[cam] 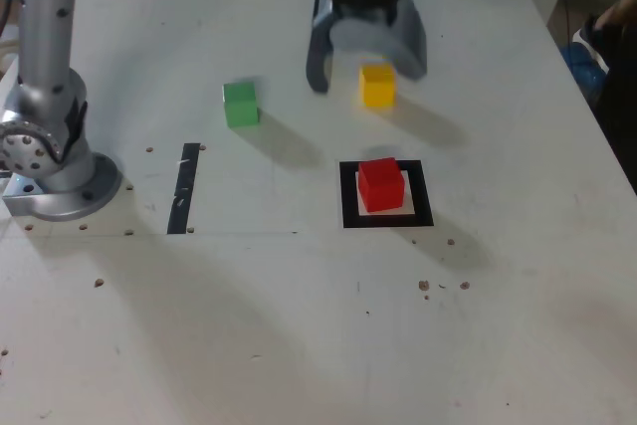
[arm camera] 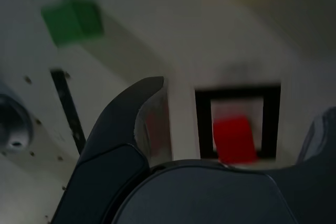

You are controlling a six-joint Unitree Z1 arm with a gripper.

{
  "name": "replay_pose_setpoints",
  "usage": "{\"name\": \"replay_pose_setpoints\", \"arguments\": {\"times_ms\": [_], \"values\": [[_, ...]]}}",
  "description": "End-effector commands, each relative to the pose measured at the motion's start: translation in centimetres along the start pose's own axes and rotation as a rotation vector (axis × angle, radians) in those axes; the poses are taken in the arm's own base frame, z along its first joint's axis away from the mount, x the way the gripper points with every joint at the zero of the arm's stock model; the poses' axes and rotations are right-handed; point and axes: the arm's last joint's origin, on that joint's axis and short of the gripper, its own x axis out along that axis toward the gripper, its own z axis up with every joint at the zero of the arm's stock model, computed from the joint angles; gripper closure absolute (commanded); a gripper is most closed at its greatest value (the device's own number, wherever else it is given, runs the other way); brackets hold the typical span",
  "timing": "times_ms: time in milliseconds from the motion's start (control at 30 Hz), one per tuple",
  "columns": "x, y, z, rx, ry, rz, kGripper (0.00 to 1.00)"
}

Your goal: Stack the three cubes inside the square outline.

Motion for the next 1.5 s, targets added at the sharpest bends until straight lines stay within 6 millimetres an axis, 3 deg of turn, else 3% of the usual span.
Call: {"name": "replay_pose_setpoints", "arguments": {"times_ms": [0,167,300,833,1067,1300,1467], "values": [[0.8,1.5,0.3,-0.012,0.023,-0.002,0.01],[2.4,5.7,1.2,-0.028,0.040,-0.027,0.01],[3.5,7.8,1.8,-0.018,0.042,-0.037,0.01],[9.4,8.6,5.2,0.015,0.083,-0.091,0.10],[11.1,9.6,5.6,-0.008,0.098,-0.102,0.24],[11.4,9.8,5.9,-0.014,0.075,-0.115,0.54],[11.6,9.7,6.0,-0.001,0.056,-0.147,0.58]]}}
